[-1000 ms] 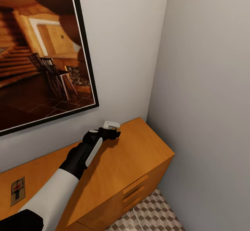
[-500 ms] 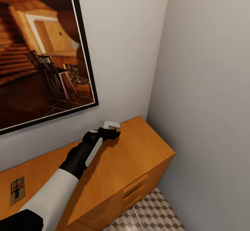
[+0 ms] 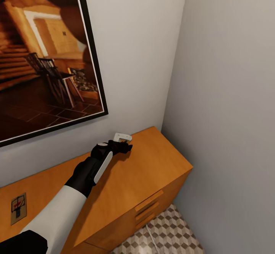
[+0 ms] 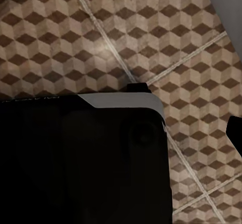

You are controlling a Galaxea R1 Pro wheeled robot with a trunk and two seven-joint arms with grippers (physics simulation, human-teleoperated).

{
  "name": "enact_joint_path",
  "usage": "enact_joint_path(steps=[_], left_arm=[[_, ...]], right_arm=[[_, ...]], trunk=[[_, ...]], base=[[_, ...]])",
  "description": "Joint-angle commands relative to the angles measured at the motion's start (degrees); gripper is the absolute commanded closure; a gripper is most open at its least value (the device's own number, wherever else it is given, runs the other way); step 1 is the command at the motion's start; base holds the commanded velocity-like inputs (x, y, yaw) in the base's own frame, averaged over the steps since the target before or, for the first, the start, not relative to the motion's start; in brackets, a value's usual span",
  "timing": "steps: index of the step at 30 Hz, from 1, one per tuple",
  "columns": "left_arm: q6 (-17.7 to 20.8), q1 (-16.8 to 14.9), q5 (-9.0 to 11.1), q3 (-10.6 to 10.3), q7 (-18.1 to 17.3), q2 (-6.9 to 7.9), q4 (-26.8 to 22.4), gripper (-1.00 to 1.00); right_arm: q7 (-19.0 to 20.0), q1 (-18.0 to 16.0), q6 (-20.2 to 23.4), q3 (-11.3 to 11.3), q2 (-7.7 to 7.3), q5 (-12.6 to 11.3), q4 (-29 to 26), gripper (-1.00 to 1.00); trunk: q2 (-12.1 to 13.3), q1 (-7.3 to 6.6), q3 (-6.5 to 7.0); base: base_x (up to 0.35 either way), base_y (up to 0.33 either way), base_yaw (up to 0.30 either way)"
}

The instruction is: Take the four mousetraps from the cabinet in the bathroom and place them on the bathroom floor. Make sure all four end up on the same floor surface, and ensure that at least two of them are either under or directly next to the same bathroom sink.

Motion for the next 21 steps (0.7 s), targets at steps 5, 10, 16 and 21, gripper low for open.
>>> enact_joint_path(steps=[5,10,16,21], left_arm=[[0.27,-0.04,0.28,-0.03,0.19,0.01,-0.1,-1.0],[0.27,-0.04,-0.16,-0.03,0.19,0.01,-0.21,-1.0],[0.27,-0.04,-0.97,-0.44,0.2,0.01,-0.37,-1.0],[0.27,-0.04,-2.65,-1.07,0.21,0.01,-0.6,-1.0]], right_arm=[[-0.21,-0.03,-0.15,0.49,0.02,-0.41,0.03,-1.0],[-0.21,-0.03,-0.15,0.49,0.03,-0.42,0.03,-1.0],[-0.21,-0.03,-0.15,0.49,0.03,-0.4,0.03,-1.0],[-0.21,-0.03,-0.15,0.49,0.03,-0.43,0.03,-1.0]], trunk=[[-0.08,0.02,-0.35],[-0.08,0.02,-0.62],[-0.08,0.02,-0.94],[-0.08,0.02,-1.21]], base=[[0.0,0.0,0.0],[0.0,0.0,0.0],[0.0,0.0,0.0],[0.0,0.0,0.0]])
